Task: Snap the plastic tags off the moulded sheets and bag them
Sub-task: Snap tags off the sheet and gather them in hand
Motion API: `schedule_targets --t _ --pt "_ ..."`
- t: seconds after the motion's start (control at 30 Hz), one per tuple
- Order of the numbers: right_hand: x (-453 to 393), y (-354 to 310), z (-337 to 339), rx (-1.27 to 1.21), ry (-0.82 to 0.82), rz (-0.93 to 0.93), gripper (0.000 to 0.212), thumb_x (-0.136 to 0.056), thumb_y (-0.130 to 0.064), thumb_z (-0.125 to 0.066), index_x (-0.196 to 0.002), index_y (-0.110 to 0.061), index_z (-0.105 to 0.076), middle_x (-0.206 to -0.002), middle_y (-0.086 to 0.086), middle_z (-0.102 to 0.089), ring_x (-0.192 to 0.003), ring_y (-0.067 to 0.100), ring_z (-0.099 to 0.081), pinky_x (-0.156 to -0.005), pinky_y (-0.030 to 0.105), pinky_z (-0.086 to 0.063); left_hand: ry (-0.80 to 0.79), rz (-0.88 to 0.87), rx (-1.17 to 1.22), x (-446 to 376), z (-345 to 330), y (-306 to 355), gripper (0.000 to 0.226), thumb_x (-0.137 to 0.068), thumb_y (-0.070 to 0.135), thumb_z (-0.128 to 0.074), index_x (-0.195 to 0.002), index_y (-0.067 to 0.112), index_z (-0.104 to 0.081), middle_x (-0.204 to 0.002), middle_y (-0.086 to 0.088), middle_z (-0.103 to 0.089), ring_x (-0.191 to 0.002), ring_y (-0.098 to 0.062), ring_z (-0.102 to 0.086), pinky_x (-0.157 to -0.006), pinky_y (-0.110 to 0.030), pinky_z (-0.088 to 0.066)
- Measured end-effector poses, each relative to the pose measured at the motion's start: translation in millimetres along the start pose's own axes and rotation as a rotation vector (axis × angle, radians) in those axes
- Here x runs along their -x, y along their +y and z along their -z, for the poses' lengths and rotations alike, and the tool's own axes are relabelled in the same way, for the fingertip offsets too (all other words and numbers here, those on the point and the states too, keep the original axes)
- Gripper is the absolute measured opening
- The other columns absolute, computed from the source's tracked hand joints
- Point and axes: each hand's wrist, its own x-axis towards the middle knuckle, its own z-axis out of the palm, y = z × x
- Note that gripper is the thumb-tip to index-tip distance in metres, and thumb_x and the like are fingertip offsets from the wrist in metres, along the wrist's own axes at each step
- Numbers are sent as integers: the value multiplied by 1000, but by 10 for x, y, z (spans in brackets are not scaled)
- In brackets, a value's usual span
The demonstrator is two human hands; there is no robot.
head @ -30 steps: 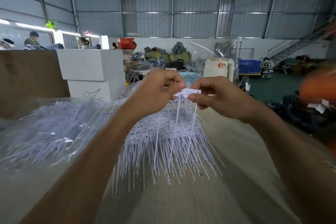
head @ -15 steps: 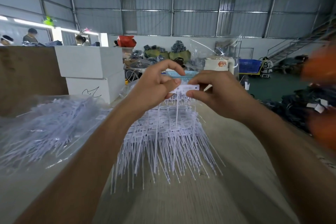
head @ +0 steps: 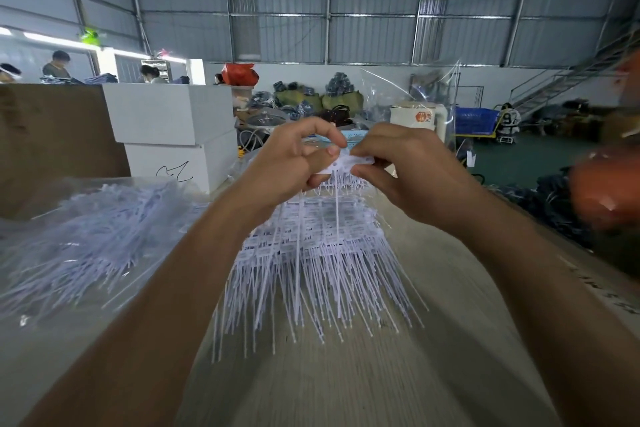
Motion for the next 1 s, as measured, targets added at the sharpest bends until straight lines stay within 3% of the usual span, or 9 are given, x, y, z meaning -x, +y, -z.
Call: schedule_targets --t 0.23,0.37,0.47,0.57,0.6,0.7,0.83,0.9,1.0 --pt "19 -19 -21 68 19 79 9 -93 -10 -69 -92 -2 -73 -86 10 -68 -82 29 -63 -73 37 -50 -31 111 109 18 -46 -27 15 -100 10 -59 -94 18 -70 -56 3 -35 -44 -9 -31 -44 -18 -31" --pt "22 13 -39 14 83 67 7 -94 -9 -68 -92 -3 -72 -88 8 -65 -78 23 -59 -70 41 -51 -15 91 159 18 -44 25 10 -100 10 -58 -102 12 -68 -53 13 -42 -43 -5 -32 -43 -17 -29" --pt "29 51 -96 -44 111 -31 9 -96 -10 -66 -98 -3 -72 -89 5 -60 -75 18 -55 -70 36 -50 3 49 37 22 -77 74 10 -100 13 -60 -104 16 -68 -54 19 -53 -43 1 -45 -46 -11 -38" --pt "62 184 -108 -67 209 -284 10 -99 -9 -60 -97 -5 -69 -90 2 -59 -71 19 -59 -69 31 -54 -153 43 -10 59 -91 134 21 -100 17 -60 -119 25 -64 -60 1 -43 -48 1 -45 -53 -10 -43" --pt "82 241 -79 -137 218 -392 8 -100 -10 -60 -98 -7 -68 -90 3 -62 -70 19 -63 -65 26 -55 -172 28 -25 66 -95 159 24 -100 17 -60 -122 26 -61 -63 -1 -47 -51 2 -49 -56 -11 -46" --pt "131 297 -18 -492 142 -590 12 -101 -13 -58 -104 -21 -66 -88 5 -67 -63 12 -67 -58 19 -54 -91 -28 -74 51 -101 196 22 -103 12 -52 -124 21 -52 -66 23 -62 -60 8 -59 -64 -11 -48" --pt "95 182 -56 -675 37 -516 28 -103 -6 -52 -110 -24 -72 -80 6 -65 -59 16 -63 -57 27 -56 -150 19 -239 68 -150 165 29 -100 -3 -42 -116 22 -39 -76 -11 -58 -71 -16 -54 -72 -29 -45" --pt "79 142 -59 -703 -4 -495 29 -102 -3 -52 -99 -17 -77 -73 0 -64 -60 12 -61 -56 23 -52 -184 22 -271 80 -149 139 35 -96 -7 -44 -112 23 -37 -80 -11 -69 -76 -15 -57 -76 -32 -46" --pt "94 120 -26 -761 -96 -476 20 -101 -11 -58 -101 -16 -78 -72 -9 -67 -64 8 -60 -57 21 -50 -251 -18 -300 83 -107 112 35 -98 -5 -48 -109 27 -36 -91 -4 -75 -84 -12 -65 -75 -27 -49"
